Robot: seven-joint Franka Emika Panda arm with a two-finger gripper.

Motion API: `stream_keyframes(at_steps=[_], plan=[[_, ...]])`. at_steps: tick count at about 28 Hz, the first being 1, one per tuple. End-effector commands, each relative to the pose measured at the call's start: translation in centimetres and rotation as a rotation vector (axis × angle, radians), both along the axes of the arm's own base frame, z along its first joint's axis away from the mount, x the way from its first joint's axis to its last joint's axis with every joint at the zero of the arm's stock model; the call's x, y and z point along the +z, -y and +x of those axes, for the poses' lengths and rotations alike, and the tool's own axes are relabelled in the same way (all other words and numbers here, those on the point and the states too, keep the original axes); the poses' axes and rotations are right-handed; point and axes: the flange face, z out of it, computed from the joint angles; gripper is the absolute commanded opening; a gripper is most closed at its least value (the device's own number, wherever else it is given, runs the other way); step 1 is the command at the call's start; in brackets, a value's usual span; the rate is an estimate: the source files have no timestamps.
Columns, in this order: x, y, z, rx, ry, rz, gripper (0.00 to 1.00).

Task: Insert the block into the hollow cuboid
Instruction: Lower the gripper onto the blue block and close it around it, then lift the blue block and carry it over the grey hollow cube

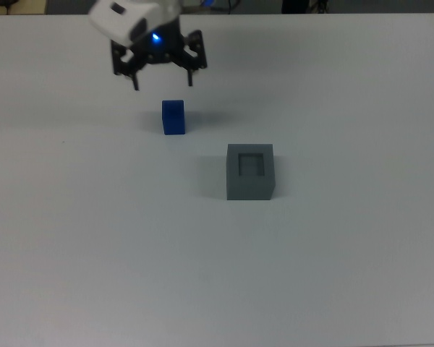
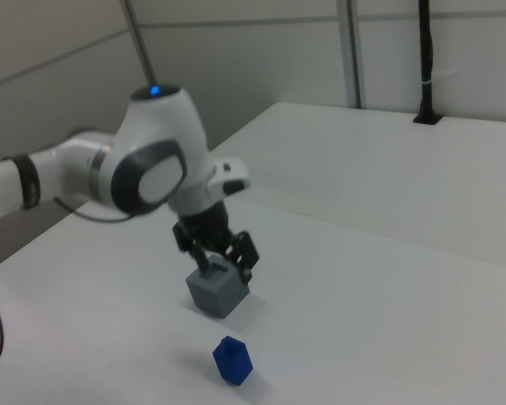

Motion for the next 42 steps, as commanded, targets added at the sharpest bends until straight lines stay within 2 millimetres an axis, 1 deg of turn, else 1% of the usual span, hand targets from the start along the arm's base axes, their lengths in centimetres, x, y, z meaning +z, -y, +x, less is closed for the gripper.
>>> stream_keyframes(at_steps=[1, 2, 3, 7, 8, 9, 12, 14, 16, 19, 23, 25, 26, 28, 29, 33, 34, 35, 36, 38, 42], plan=[[-3.6, -1.3, -2.1, 0.036, -0.008, 0.005, 1.0], [-4.0, -1.3, -2.1, 0.036, -0.016, 0.004, 1.0], [-5.1, -1.4, -2.0, 0.037, -0.037, 0.001, 1.0], [-6.8, -1.5, -1.9, 0.041, -0.068, -0.012, 1.0], [-7.4, -1.5, -1.8, 0.042, -0.08, -0.017, 1.0], [-8.5, -1.5, -1.8, 0.044, -0.101, -0.023, 1.0], [-9.7, -1.4, -2.0, 0.05, -0.125, -0.036, 1.0], [-11.0, -1.2, -2.2, 0.054, -0.151, -0.053, 1.0], [-11.4, -1.1, -2.2, 0.055, -0.158, -0.058, 1.0], [-12.6, -1.0, -2.1, 0.058, -0.18, -0.069, 1.0], [-13.3, -0.8, -2.1, 0.061, -0.196, -0.09, 1.0], [-13.5, -0.8, -2.1, 0.066, -0.199, -0.101, 0.83], [-13.5, -0.8, -2.1, 0.067, -0.199, -0.103, 0.72], [-13.5, -0.7, -2.0, 0.066, -0.199, -0.104, 0.57], [-13.6, -0.7, -2.0, 0.066, -0.199, -0.104, 0.42], [-14.1, -0.8, -1.9, 0.069, -0.206, -0.107, 0.2], [-14.2, -0.7, -1.9, 0.074, -0.208, -0.115, 0.11], [-14.2, -0.7, -1.9, 0.075, -0.208, -0.118, 0.05], [-14.2, -0.7, -1.9, 0.075, -0.208, -0.118, 0.0], [-14.0, -0.7, -1.9, 0.077, -0.205, -0.118, 0.0], [-12.7, -0.7, -1.6, 0.076, -0.187, -0.115, 0.0]])
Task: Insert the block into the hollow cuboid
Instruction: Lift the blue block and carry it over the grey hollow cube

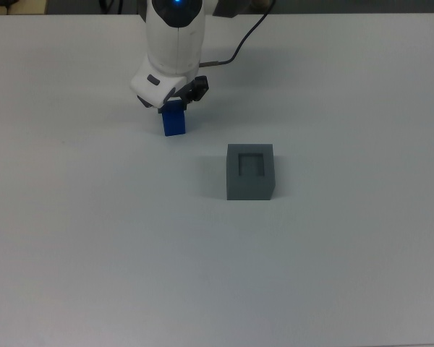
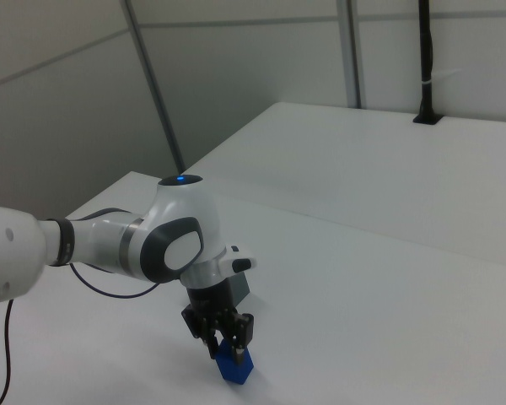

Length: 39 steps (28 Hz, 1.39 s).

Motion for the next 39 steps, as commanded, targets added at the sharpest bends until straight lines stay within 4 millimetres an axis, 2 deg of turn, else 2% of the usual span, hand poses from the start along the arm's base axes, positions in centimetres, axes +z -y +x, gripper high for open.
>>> stream_keyframes(at_steps=[1, 2, 7, 8, 9, 13, 14, 17, 19, 20, 23, 26, 30, 39], plan=[[1.6, 0.1, 0.4, 0.011, 0.04, -0.008, 0.0], [3.2, 0.0, 0.8, 0.004, 0.069, -0.001, 0.0], [7.5, -0.3, 2.5, -0.023, 0.084, 0.029, 0.0], [9.4, -0.6, 3.2, -0.041, 0.089, 0.06, 0.0], [10.4, -0.8, 3.6, -0.051, 0.099, 0.078, 0.0], [12.5, -2.3, 4.8, -0.055, 0.142, 0.13, 0.0], [13.6, -3.5, 5.3, -0.048, 0.168, 0.143, 0.0], [13.5, -5.4, 6.2, -0.032, 0.175, 0.149, 0.0], [14.3, -6.5, 6.9, -0.025, 0.198, 0.161, 0.0], [14.2, -7.3, 7.7, -0.036, 0.22, 0.187, 0.0], [14.0, -8.5, 8.8, -0.056, 0.261, 0.223, 0.0], [13.5, -11.4, 9.5, -0.062, 0.315, 0.231, 0.0], [13.1, -12.0, 9.9, -0.095, 0.337, 0.227, 0.0], [10.9, -12.9, 8.9, -0.113, 0.282, 0.215, 0.0]])
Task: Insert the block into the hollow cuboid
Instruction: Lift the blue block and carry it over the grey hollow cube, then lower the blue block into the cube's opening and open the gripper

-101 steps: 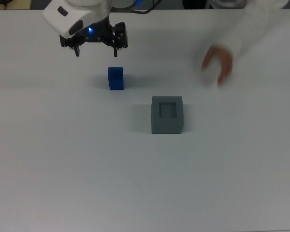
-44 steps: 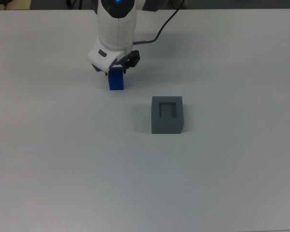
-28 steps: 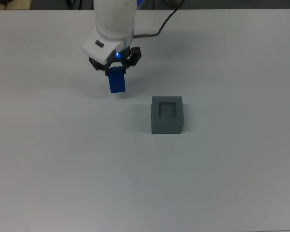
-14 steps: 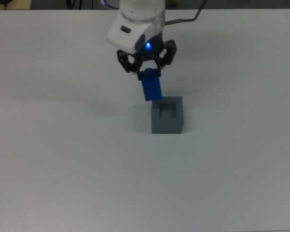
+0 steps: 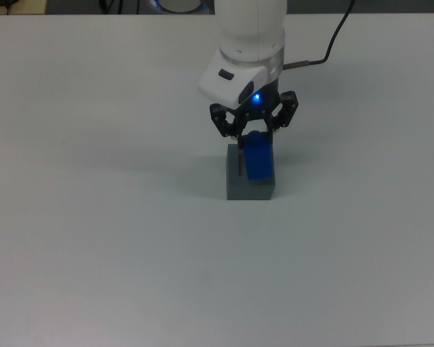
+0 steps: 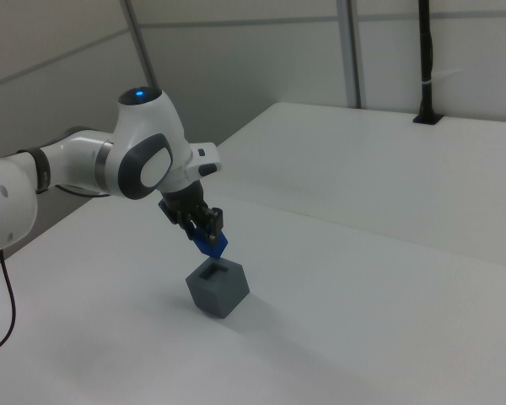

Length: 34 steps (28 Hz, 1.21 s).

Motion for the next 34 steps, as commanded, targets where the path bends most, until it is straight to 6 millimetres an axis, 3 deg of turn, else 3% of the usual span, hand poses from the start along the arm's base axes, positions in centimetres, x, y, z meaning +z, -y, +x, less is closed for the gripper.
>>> stream_keyframes(at_steps=[1, 8, 28, 34], plan=[[-0.8, -0.4, -0.5, -0.044, -0.028, 0.002, 0.0], [-2.8, -0.1, -1.5, -0.039, -0.106, -0.037, 0.0], [-4.1, 0.4, -1.4, -0.038, -0.135, -0.062, 0.0], [-4.8, 0.5, -1.1, -0.041, -0.143, -0.067, 0.06]])
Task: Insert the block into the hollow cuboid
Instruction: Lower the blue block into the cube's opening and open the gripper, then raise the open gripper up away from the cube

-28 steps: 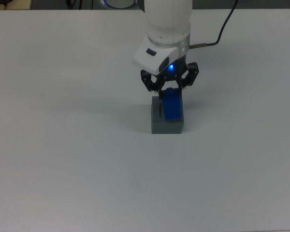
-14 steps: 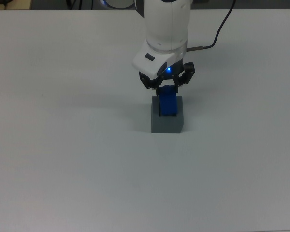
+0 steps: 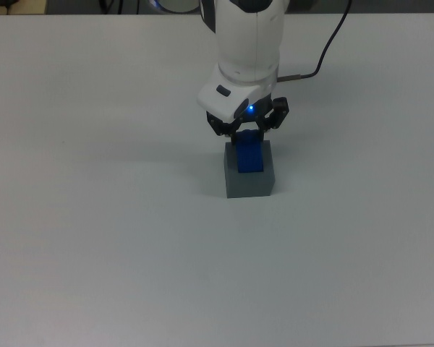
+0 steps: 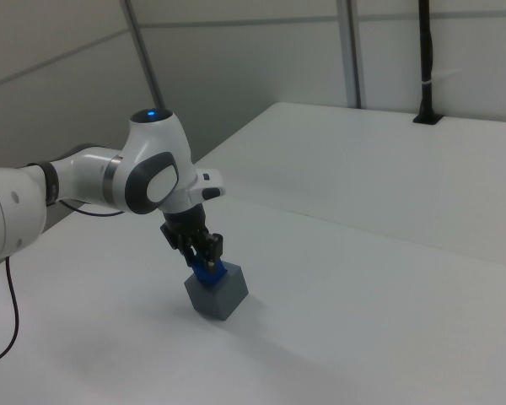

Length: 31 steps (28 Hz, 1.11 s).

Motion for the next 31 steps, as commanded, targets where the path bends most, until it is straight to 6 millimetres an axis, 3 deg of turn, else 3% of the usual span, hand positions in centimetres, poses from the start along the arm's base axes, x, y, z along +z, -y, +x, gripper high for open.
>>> stream_keyframes(at_steps=[1, 2, 5, 6, 14, 19, 23, 26, 31], plan=[[-0.6, 0.2, -0.1, -0.017, -0.02, -0.031, 0.13], [-0.6, 0.2, -0.1, -0.017, -0.02, -0.031, 0.24], [-0.5, 0.2, 0.0, -0.026, -0.016, -0.029, 0.85], [-0.4, 0.2, 0.1, -0.035, -0.014, -0.029, 1.0], [4.4, 1.6, 0.5, -0.1, 0.059, -0.009, 1.0], [8.2, 6.6, -0.5, -0.15, 0.063, -0.056, 1.0], [10.1, 8.8, -1.4, -0.139, 0.042, -0.172, 1.0], [11.0, 12.0, -1.7, -0.161, 0.005, -0.232, 1.0], [10.6, 13.1, -1.7, -0.101, -0.023, -0.233, 1.0]])
